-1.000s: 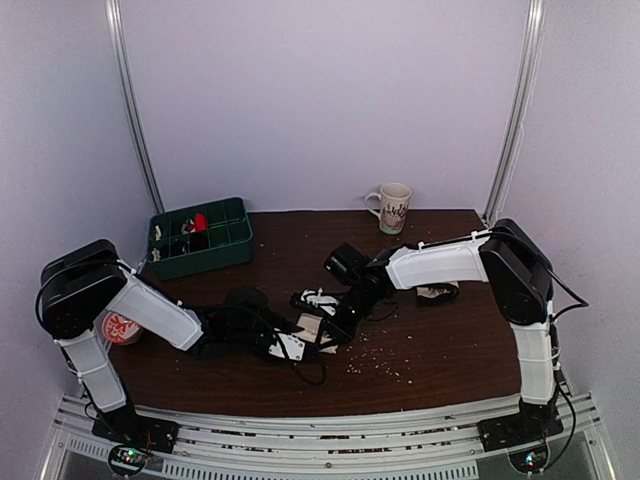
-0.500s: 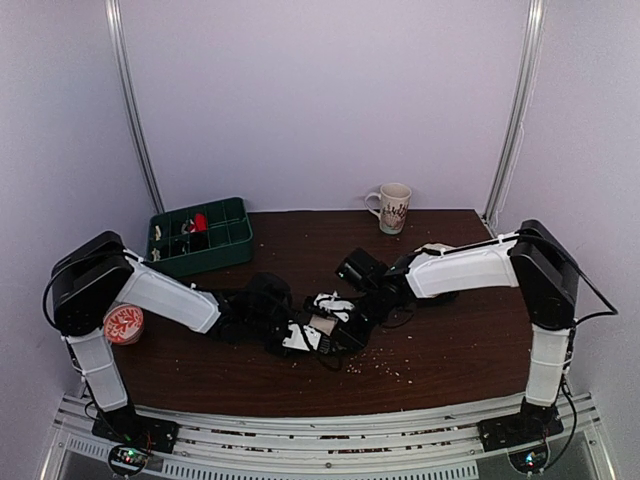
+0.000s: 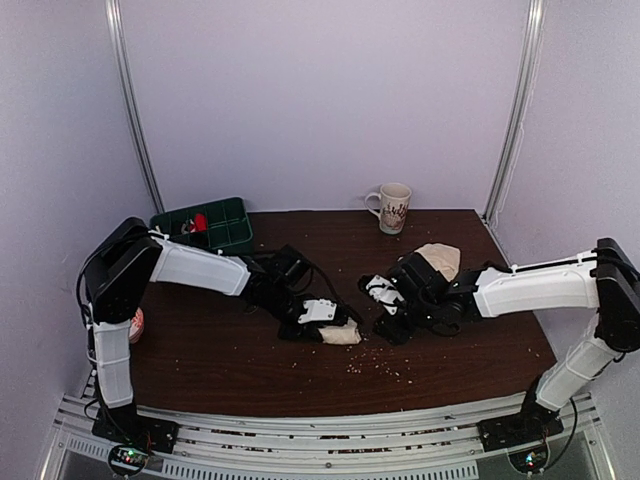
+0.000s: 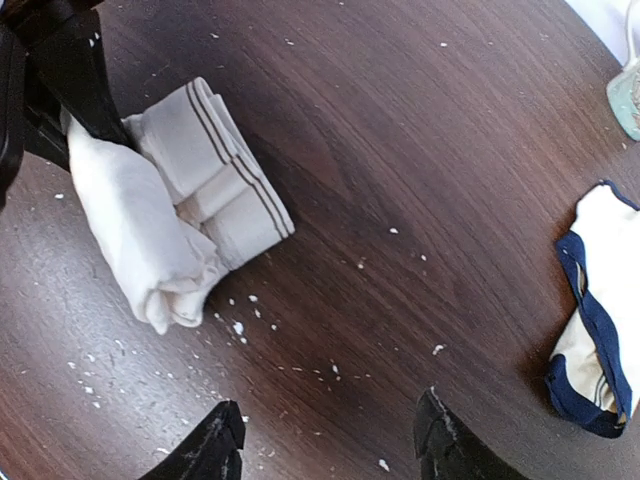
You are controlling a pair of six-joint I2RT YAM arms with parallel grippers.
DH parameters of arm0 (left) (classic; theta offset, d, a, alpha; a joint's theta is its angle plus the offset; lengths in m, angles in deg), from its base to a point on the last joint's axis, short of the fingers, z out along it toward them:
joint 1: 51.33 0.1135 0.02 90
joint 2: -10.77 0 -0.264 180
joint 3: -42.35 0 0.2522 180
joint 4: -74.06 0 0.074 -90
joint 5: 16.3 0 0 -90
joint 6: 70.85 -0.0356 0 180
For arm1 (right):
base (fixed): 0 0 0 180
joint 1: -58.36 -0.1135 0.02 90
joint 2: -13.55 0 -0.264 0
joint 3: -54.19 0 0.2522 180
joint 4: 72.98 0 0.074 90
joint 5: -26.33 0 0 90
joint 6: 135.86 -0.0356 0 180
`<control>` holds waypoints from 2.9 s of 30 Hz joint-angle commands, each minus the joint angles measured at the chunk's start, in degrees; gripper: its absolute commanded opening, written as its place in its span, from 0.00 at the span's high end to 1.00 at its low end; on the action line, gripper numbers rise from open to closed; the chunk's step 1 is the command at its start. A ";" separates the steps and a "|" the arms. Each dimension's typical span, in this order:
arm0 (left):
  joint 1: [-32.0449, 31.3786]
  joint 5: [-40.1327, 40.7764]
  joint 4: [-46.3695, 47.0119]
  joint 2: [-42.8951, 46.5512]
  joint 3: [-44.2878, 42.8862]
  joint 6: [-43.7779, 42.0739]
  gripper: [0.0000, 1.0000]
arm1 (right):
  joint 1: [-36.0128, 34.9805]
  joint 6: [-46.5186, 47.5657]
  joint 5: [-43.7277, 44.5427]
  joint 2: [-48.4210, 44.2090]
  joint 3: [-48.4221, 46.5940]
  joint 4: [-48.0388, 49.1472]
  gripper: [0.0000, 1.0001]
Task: Roll the underwear
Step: Roll the underwear at the center of the board.
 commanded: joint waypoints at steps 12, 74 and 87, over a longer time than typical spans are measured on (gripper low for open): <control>2.76 -8.39 -22.85 -7.51 -10.73 4.46 0.97 | -16.35 13.77 18.57 -5.42 9.19 16.08 0.42; 8.03 -17.20 -17.44 1.12 -9.62 7.39 0.31 | -15.41 26.77 23.23 24.00 -8.92 11.36 0.86; 8.59 -23.07 -27.03 -9.07 -20.94 5.10 0.02 | -16.13 27.88 25.07 24.81 -8.63 12.16 0.86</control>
